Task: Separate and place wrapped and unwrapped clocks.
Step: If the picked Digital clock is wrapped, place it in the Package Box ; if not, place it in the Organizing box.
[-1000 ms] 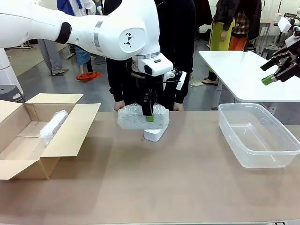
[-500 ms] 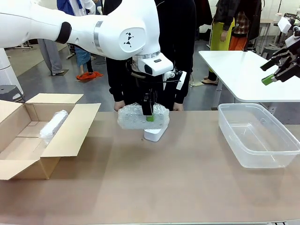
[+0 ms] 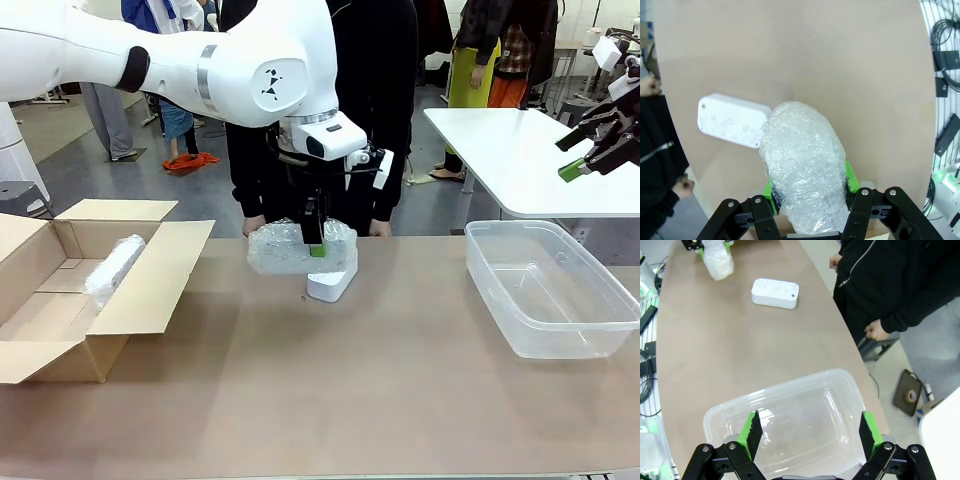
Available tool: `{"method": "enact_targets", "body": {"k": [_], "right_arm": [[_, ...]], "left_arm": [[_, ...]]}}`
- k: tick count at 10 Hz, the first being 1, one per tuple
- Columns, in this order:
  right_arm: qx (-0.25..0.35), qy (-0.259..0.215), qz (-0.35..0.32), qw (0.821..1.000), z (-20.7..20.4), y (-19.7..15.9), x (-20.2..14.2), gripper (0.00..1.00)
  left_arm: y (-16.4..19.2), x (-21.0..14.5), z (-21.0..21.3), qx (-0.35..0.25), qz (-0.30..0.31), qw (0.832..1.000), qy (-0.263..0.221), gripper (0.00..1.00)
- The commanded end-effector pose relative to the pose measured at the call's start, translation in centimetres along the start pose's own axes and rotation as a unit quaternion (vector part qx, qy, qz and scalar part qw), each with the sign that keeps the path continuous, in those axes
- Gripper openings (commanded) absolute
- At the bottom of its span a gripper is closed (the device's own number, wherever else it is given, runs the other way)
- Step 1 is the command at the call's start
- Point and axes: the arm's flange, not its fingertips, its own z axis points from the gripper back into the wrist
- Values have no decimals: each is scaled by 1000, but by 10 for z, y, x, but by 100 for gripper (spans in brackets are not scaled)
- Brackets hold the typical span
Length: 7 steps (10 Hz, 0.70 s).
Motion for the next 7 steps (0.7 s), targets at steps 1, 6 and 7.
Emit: {"method": "enact_targets", "body": {"k": [1,6,7], "right_arm": [[3,-8,1,1000,-1,0,0,100],[3,-8,1,1000,-1,0,0,100],[3,-8,1,1000,-1,0,0,100]], "left_arm": [[-5,-28,8,28,84,996,-4,56],[-13,-82,21,40,169,984,-30,56],[-15,-102,25,44,198,979,-39,56]]}}
